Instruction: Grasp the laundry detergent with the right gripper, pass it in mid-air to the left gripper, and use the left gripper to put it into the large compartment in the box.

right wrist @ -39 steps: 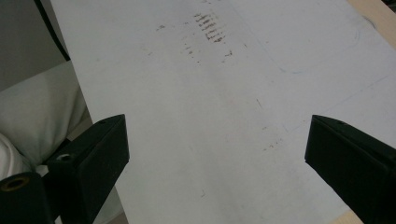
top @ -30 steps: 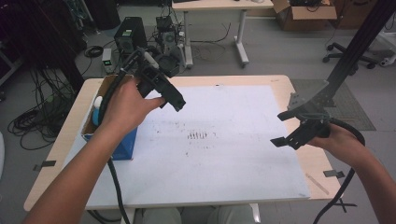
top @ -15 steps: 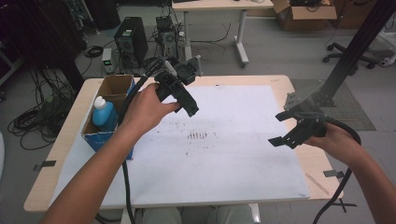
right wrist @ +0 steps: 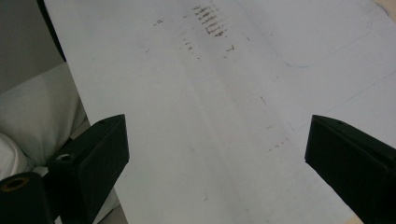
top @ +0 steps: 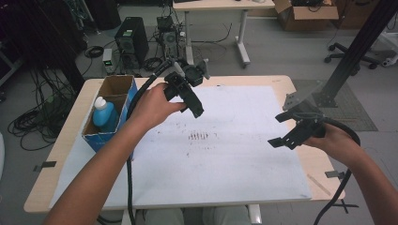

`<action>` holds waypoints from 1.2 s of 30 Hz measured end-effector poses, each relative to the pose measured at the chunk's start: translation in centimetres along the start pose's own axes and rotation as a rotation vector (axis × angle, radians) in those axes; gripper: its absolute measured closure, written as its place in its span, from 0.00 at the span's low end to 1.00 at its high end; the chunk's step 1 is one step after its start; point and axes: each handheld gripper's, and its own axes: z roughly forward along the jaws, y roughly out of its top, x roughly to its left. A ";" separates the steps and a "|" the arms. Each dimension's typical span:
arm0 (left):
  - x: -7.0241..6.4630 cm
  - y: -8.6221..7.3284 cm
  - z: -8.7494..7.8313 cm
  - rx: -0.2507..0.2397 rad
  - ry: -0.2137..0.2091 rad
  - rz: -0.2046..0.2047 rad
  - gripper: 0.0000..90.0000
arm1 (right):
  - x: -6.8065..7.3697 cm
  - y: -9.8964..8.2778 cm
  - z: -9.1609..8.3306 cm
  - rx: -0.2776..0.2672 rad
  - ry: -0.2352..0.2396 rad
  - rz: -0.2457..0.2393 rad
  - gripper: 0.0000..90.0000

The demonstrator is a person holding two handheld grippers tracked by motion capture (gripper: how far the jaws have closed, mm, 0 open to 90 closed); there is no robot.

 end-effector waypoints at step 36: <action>-0.9 3.0 0.3 -0.012 -0.043 0.194 0.07 | 0.1 0.5 1.0 0.024 0.029 -0.018 0.07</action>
